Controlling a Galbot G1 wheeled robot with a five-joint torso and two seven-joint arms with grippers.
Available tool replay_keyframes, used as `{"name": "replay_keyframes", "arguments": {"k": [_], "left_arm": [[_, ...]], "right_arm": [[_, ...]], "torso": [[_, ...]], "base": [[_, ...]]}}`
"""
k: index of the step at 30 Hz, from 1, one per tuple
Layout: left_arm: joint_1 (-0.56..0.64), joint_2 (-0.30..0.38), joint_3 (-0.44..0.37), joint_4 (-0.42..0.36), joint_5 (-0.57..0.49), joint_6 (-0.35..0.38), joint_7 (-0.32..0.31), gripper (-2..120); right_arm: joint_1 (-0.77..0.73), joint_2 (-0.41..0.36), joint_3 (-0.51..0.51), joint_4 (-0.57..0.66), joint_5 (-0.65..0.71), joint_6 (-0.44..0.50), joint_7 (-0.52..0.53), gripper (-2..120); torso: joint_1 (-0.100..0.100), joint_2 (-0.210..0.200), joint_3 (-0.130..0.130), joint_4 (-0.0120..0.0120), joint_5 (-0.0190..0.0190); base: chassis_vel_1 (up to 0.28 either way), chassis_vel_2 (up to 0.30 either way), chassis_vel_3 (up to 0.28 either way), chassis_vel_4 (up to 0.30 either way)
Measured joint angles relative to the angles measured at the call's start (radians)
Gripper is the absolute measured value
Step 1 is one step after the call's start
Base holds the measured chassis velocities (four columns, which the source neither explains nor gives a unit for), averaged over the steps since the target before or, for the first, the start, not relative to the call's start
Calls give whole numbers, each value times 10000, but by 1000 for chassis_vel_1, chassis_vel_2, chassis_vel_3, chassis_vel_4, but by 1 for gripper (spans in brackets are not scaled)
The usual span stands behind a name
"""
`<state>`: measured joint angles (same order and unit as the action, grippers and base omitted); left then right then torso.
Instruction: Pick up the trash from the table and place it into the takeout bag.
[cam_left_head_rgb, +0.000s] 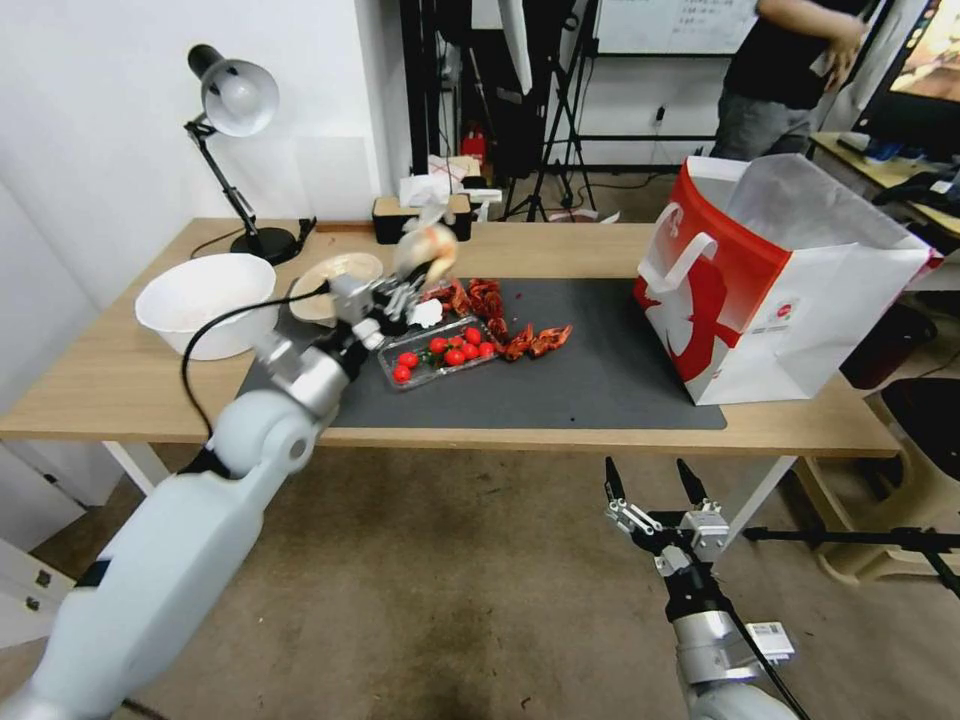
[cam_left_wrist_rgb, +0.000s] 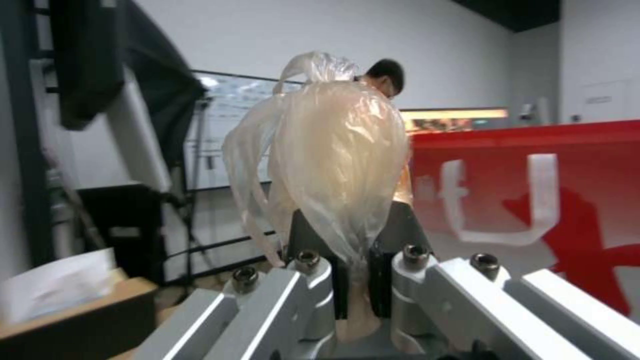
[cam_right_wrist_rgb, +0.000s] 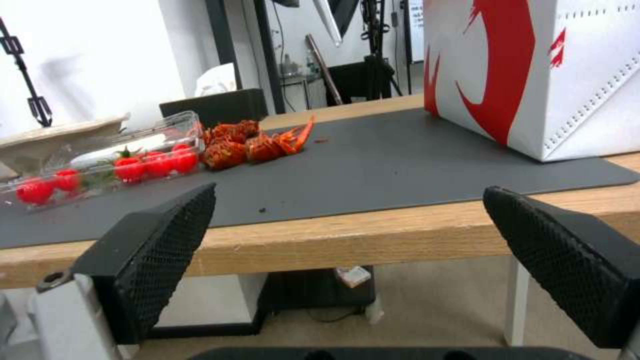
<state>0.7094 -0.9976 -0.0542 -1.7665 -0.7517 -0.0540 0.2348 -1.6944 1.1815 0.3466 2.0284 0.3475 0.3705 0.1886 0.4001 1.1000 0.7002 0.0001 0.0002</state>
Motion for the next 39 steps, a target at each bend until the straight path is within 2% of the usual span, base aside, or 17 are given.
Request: {"name": "replay_keyframes", "arguments": {"k": [3,4,7,12,15,16,20,25,27,28,31,39], "left_arm": [[-1018,-408,1008,482,-73,34,14,4],[-1018,-408,1008,482,-73,34,14,4],[-2070,-992,1838,1241,-66,52,-39,4],[-2849,-1565,2298,1868,-76,56,-64,4],[-3459,-2267,2586,2377,-54,48,-80,4],[-3459,-2267,2586,2377,-54,48,-80,4],[-4362,-3138,3227,3036,-42,19,-91,4],[-5020,-3628,3857,3541,-87,-9,-98,4],[-5566,-4004,4316,4040,-136,-43,-63,4],[-5566,-4004,4316,4040,-136,-43,-63,4],[-6471,-4519,5115,4830,-281,-86,14,4],[-7657,-5209,6025,5867,-57,-29,182,4]], "right_arm": [[-22,4,5,24,-18,-50,-1,100],[-22,4,5,24,-18,-50,-1,100],[-49,5,18,47,-27,-65,0,100],[-67,-52,47,106,-27,-108,6,100],[-70,-65,69,126,-28,-166,14,100],[-70,-65,69,126,-28,-166,14,100],[-46,-40,22,178,-34,-284,18,100],[-49,-25,-4,208,-42,-315,18,100],[-69,-18,-10,232,-48,-317,17,100],[-69,-18,-10,232,-48,-317,17,100],[-94,-7,-18,280,-69,-316,16,100],[-151,23,-24,300,-102,-274,11,100]], "torso": [[1,0,0,-3,-2],[1,0,0,-3,-2],[0,-1,0,-2,0],[0,-1,-1,-1,0],[0,-1,-1,-1,1],[0,-1,-1,-1,1],[0,-1,-1,0,1],[1,-1,-1,-2,0],[0,-1,-2,-3,1],[0,-1,-2,-3,1],[0,-1,-2,-3,1],[0,-1,-2,-3,0]], "base": [[0,0,0,0],[0,0,0,0],[0,0,0,0],[0,0,0,0],[0,0,0,0],[0,0,0,0],[0,0,0,0],[0,0,0,0],[0,0,0,0],[0,0,0,0],[0,0,0,0],[0,0,0,0]]}}
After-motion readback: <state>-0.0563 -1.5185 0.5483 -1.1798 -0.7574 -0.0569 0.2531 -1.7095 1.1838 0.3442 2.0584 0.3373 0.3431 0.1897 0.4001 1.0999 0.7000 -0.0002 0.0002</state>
